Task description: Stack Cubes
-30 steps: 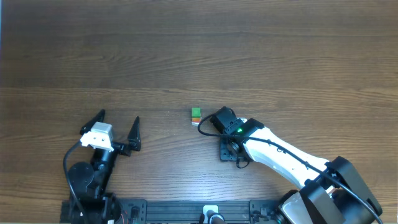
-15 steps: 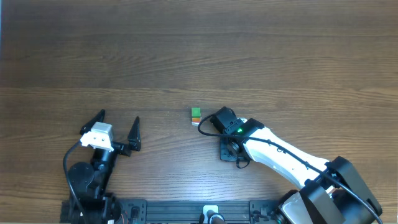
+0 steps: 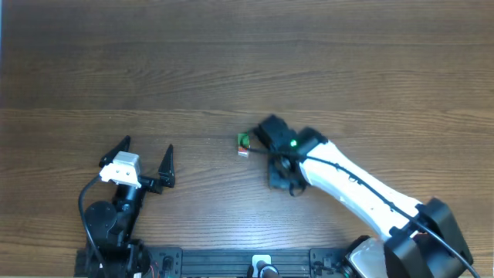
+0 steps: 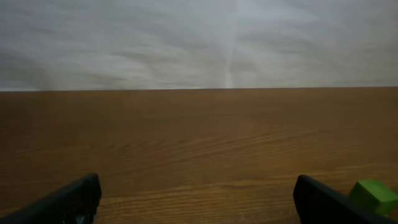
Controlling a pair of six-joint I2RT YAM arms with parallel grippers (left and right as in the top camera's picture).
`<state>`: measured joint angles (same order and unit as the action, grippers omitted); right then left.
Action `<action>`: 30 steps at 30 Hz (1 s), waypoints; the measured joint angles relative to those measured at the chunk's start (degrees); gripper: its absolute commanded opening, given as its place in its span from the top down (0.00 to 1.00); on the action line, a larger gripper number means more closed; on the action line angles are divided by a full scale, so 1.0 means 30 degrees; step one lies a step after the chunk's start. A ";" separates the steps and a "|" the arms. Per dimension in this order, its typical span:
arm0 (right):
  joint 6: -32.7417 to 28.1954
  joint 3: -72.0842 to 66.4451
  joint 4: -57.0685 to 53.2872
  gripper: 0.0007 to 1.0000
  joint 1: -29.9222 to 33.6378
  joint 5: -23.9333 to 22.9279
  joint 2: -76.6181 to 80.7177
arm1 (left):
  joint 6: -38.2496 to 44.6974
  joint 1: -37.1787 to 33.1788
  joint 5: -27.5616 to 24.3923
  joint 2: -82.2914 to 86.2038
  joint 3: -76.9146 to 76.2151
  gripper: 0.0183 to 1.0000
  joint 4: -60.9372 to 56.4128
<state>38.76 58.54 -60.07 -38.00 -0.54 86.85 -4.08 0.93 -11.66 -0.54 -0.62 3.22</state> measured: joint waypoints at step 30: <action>0.0707 1.5183 -0.6543 0.93 -0.1093 -0.0801 0.8655 | 0.0000 0.0000 0.0007 0.0000 0.0000 0.00 0.0000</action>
<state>40.88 104.09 -79.70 -41.28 -2.94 112.81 -4.08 0.93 -11.64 -0.54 -0.62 3.22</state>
